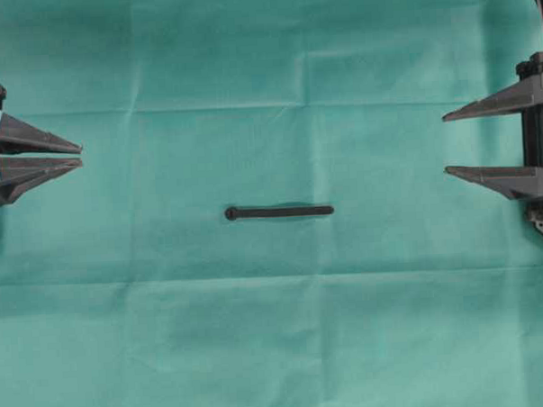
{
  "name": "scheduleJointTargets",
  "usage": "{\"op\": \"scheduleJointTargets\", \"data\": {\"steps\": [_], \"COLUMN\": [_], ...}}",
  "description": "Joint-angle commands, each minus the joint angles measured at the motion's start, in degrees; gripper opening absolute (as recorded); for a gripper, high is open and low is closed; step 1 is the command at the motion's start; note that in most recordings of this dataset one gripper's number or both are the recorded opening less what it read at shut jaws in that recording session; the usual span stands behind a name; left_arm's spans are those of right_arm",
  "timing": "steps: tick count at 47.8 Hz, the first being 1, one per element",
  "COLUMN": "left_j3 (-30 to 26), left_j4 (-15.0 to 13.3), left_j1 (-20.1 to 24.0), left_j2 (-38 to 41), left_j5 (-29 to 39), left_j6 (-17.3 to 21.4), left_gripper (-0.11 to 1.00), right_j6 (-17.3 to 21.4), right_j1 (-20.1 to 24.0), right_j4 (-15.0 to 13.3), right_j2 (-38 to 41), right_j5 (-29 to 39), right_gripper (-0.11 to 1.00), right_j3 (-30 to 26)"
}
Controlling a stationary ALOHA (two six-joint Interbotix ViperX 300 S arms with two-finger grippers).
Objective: Peel off the Velcro with your right arm.
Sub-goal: 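Move the left gripper right toward the black Velcro strip's left end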
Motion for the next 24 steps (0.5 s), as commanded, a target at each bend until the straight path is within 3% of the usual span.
{"op": "scheduleJointTargets", "data": {"steps": [1,3,9,17,24], "left_j3": [-0.53,-0.26,-0.09,-1.05,-2.64], "left_j4": [-0.7,-0.7,-0.62,-0.7,-0.79], "left_j1": [-0.09,-0.09,-0.44,-0.44,-0.44], "left_j2": [1.58,2.02,4.13,6.86,9.76], "left_j5": [-2.37,-3.43,-6.33,-7.03,-7.03], "left_j6": [0.35,0.35,0.44,0.44,0.35], "left_gripper": [0.24,0.22,0.01,0.0,0.0], "right_j6": [0.35,0.44,1.23,1.49,1.41], "right_j1": [-0.18,-0.18,-0.18,-0.18,-0.18], "right_j4": [0.18,0.18,0.18,0.18,0.09], "right_j2": [0.44,0.44,0.44,0.44,0.09], "right_j5": [-0.7,-0.88,-1.14,-1.23,-2.02], "right_gripper": [0.24,0.22,0.01,-0.07,-0.05], "right_j3": [-1.05,-1.05,-0.79,0.0,0.62]}}
